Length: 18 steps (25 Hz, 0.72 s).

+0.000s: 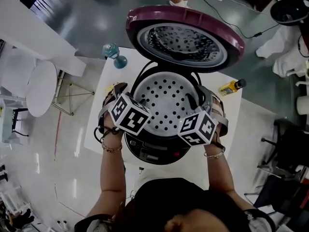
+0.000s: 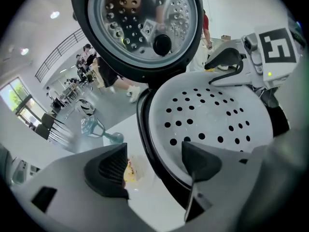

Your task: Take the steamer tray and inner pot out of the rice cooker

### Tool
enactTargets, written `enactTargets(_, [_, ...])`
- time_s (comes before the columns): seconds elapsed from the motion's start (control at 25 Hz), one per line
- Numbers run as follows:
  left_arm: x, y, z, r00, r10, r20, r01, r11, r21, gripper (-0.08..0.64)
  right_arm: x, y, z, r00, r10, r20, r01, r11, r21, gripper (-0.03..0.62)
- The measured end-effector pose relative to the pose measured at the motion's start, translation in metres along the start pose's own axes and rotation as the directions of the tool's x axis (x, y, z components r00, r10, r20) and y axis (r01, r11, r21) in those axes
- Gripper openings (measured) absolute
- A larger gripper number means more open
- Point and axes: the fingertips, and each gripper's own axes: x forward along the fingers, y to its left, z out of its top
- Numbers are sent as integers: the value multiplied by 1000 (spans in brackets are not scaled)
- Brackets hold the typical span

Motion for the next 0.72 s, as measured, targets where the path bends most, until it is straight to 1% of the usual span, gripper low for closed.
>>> enactTargets(0.12, [-3, 2, 2, 1000, 13, 10, -13, 1000, 7, 336, -7, -3, 8, 999, 7, 42, -8, 1000, 29, 120])
enactTargets(0.24, [-7, 2, 5, 999, 25, 26, -25, 1000, 7, 336, -10, -6, 9, 996, 36, 81, -44, 995, 94, 107])
enactTargets(0.32, [-11, 1, 9, 999, 28, 43, -28, 999, 14, 328, -15, -10, 11, 993, 38, 115, -55, 987, 149, 101])
enactTargets(0.4, [-15, -2, 14, 998, 16, 67, -17, 1000, 22, 275, -22, -17, 17, 987, 15, 163, -48, 978, 203, 94])
enactTargets(0.52, [-20, -8, 20, 995, -13, 102, 11, 1000, 27, 177, -36, -29, 25, 972, -46, 232, -18, 965, 263, 81])
enactTargets(0.6, [-24, -9, 22, 993, -9, 119, 6, 1000, 25, 166, -44, -35, 28, 961, -82, 264, 0, 955, 297, 77])
enactTargets(0.72, [-33, -8, 26, 990, 9, 141, -12, 1000, 20, 155, -55, -38, 30, 948, -108, 298, -2, 938, 346, 72])
